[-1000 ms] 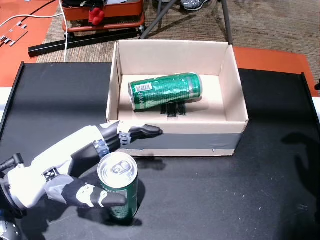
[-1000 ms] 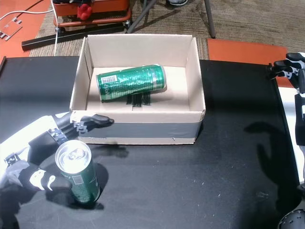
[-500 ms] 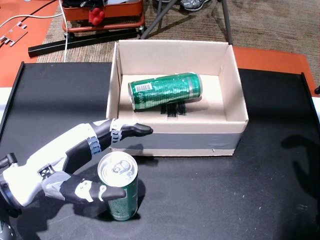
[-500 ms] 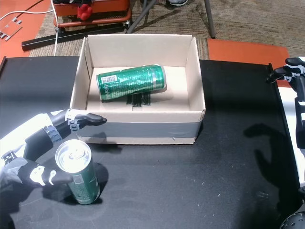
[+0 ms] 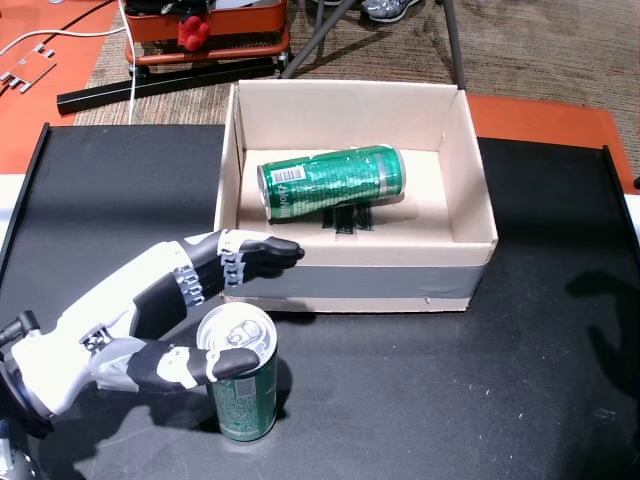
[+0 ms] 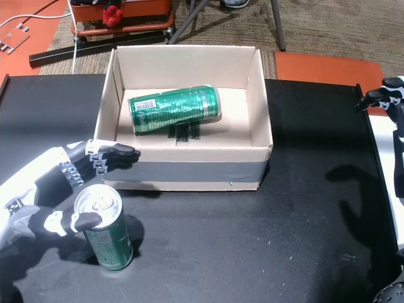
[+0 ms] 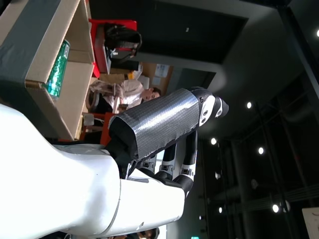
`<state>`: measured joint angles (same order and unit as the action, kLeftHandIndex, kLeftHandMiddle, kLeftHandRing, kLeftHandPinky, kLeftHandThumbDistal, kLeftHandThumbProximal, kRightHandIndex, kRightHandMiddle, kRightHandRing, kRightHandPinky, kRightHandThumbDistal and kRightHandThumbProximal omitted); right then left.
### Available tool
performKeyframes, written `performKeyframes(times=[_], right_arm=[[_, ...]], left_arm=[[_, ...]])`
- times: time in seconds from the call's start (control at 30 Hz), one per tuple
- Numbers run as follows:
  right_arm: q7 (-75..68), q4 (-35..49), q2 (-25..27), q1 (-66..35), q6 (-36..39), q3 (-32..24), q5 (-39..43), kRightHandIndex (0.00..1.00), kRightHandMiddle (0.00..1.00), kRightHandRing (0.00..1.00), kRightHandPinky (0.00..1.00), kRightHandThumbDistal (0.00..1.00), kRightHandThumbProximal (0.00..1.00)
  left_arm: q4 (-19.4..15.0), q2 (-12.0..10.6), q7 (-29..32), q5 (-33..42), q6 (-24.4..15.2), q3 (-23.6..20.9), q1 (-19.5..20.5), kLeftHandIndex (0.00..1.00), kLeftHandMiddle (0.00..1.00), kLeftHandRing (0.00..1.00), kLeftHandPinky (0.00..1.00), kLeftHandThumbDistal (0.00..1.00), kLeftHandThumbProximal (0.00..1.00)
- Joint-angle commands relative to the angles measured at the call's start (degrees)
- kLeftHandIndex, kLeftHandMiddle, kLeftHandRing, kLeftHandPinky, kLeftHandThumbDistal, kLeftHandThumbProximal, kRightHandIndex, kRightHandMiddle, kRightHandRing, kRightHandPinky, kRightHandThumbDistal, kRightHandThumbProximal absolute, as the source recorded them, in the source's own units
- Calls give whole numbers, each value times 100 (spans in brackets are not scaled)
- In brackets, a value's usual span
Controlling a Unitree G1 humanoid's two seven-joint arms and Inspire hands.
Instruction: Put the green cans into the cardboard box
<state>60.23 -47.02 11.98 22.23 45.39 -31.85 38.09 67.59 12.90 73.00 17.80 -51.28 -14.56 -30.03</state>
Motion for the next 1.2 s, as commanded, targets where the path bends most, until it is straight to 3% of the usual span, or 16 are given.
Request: performKeyframes(times=[0.0,0.1,0.2,0.4,0.7,0.9,1.17], right_arm=[[-74,88,21,-111,-27,23,-28,42,45,49,54,88,50],[-82,96,31,-122,-59,34,-18,42,45,50,54,85,50],[-158,136,28,-148,-119,53,-41,42,45,50,54,90,51],[-165,142,46,-149,-158,67,-14,42,45,50,54,86,52],[-206,109,89,-135,-192,69,-26,42,44,49,53,89,52],[-145,22,113,-92,-179,54,-8,43,45,49,54,86,52],[-94,-100,132,-23,-166,47,11,43,45,49,54,84,52]], left_arm=[[65,-4,-83,-88,-73,28,112,84,87,87,86,84,32],[85,-7,-151,-107,-94,48,125,84,87,89,87,81,32],[107,-20,-149,-74,-69,37,131,84,87,90,88,79,32],[110,-41,-86,13,123,-9,125,84,88,90,88,82,31],[40,-91,125,165,480,-178,98,85,90,91,88,83,34],[37,-91,110,78,315,-145,111,82,88,90,87,78,34],[51,-89,-128,-107,267,-10,157,84,89,92,90,81,26]])
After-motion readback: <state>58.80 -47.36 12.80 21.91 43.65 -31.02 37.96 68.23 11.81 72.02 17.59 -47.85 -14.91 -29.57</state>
